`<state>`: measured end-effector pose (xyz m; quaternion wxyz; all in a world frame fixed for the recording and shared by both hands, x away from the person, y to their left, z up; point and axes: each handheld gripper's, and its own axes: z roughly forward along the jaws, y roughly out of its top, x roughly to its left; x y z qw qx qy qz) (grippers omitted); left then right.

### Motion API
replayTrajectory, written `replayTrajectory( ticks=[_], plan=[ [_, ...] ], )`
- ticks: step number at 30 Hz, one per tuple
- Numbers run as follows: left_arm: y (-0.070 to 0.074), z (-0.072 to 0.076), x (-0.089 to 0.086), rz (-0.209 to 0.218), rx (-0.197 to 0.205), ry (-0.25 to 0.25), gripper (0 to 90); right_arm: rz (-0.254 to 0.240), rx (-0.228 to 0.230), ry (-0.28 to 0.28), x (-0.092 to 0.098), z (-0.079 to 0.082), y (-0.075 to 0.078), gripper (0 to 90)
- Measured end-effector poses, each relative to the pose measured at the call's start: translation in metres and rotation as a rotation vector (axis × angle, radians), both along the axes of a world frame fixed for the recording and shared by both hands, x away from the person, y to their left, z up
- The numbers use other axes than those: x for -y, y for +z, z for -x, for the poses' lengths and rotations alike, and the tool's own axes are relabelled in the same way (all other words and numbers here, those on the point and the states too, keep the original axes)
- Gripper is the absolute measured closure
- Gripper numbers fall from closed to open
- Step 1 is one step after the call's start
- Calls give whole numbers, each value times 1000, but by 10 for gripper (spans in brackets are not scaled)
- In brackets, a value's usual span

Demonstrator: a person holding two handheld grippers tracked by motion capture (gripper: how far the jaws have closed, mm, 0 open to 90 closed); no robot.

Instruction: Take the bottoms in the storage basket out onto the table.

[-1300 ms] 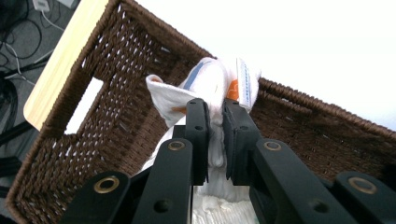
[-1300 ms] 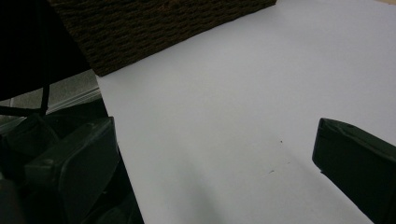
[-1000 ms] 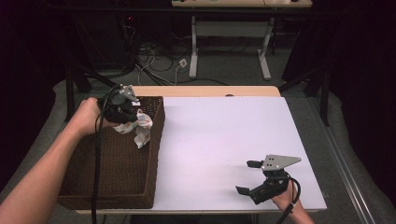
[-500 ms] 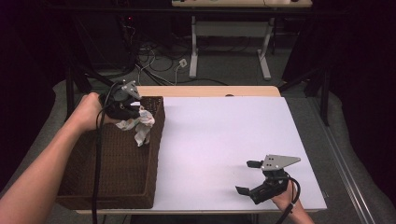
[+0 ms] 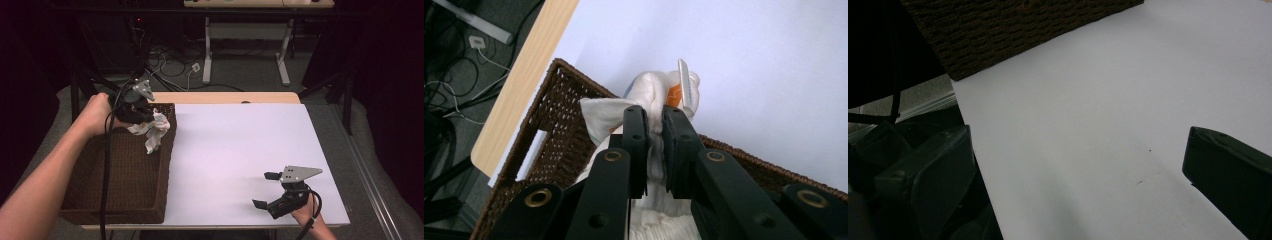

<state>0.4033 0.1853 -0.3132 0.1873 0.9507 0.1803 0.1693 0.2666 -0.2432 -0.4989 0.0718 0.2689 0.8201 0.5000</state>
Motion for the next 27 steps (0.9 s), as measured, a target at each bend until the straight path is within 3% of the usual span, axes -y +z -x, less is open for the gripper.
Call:
replayTrajectory(
  ticks=[15,27],
  plan=[
    [14,-1,18,8,11,-40,820,-8,-5,-6,1,-1,-1,0],
    [31,0,29,31,47,-61,820,-8,2,-11,2,0,0,0]
  ],
)
